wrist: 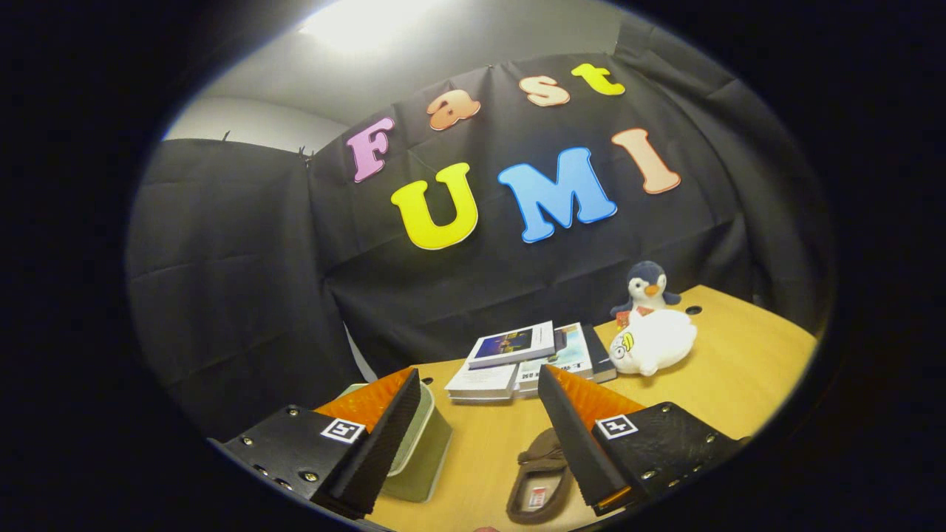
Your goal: Open the storage box then place both shoes into the box .Put the left shoe in first, then the right shoe, with the right side of both shoes facing outward in a uniform manner.
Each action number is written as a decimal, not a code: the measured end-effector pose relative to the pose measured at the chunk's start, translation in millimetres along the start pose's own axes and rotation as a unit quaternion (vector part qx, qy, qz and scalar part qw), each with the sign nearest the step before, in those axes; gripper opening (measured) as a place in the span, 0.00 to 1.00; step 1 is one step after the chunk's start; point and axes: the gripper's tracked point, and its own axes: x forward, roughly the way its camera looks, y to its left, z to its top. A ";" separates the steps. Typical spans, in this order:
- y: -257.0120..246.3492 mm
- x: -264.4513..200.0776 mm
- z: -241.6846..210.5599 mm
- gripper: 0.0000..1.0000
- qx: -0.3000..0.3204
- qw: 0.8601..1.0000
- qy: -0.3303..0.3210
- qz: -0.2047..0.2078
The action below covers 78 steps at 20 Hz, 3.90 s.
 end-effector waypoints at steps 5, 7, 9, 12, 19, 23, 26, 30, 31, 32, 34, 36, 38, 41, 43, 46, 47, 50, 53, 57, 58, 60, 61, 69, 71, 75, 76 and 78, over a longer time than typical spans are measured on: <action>19.4 10.3 -37.2 0.98 0.115 0.991 0.050 0.034; 28.7 13.1 -51.7 0.97 0.157 0.984 0.070 0.047; 33.7 18.4 -65.3 0.97 0.190 0.976 0.087 0.058; 42.9 21.7 -90.7 0.96 0.236 0.961 0.123 0.071; 69.3 32.5 -129.7 0.96 0.364 0.909 0.170 0.109; 74.8 42.8 -152.8 0.96 0.419 0.880 0.192 0.113; 80.1 49.6 -165.2 0.96 0.447 0.864 0.202 0.115; 89.2 58.2 -176.0 0.96 0.474 0.845 0.214 0.126; 91.2 60.3 -179.2 0.96 0.481 0.840 0.217 0.127; 91.2 61.1 -180.4 0.96 0.488 0.835 0.220 0.129; 92.3 66.4 -187.6 0.93 0.495 0.829 0.228 0.129; 93.0 68.6 -191.2 0.93 0.504 0.821 0.234 0.129; 92.4 71.0 -195.0 0.91 0.515 0.815 0.234 0.128; 93.0 70.2 -196.5 0.69 0.526 0.804 0.243 0.130; 94.5 70.8 -195.4 0.69 0.529 0.802 0.245 0.134; 91.6 69.9 -196.6 0.61 0.531 0.801 0.246 0.128; 93.5 71.7 -196.5 0.53 0.530 0.801 0.247 0.130; 96.4 67.9 -198.2 0.50 0.512 0.808 0.258 0.133; 86.1 73.1 -189.8 0.12 0.518 0.811 0.244 0.121; 105.1 64.9 -177.6 0.00 0.505 0.814 0.237 0.162; 102.8 63.5 -176.4 0.00 0.496 0.820 0.238 0.160; 107.6 60.8 -168.4 0.00 0.484 0.825 0.240 0.170; 108.9 59.6 -161.6 0.00 0.476 0.829 0.237 0.174; 144.3 53.0 -109.5 0.00 0.394 0.861 0.248 0.204; 158.2 52.7 -96.7 0.00 0.377 0.867 0.248 0.211; 183.0 57.4 -75.6 0.00 0.352 0.877 0.247 0.215; 191.2 58.0 -69.0 0.00 0.346 0.879 0.246 0.216; 209.2 61.1 -58.1 0.00 0.330 0.885 0.244 0.219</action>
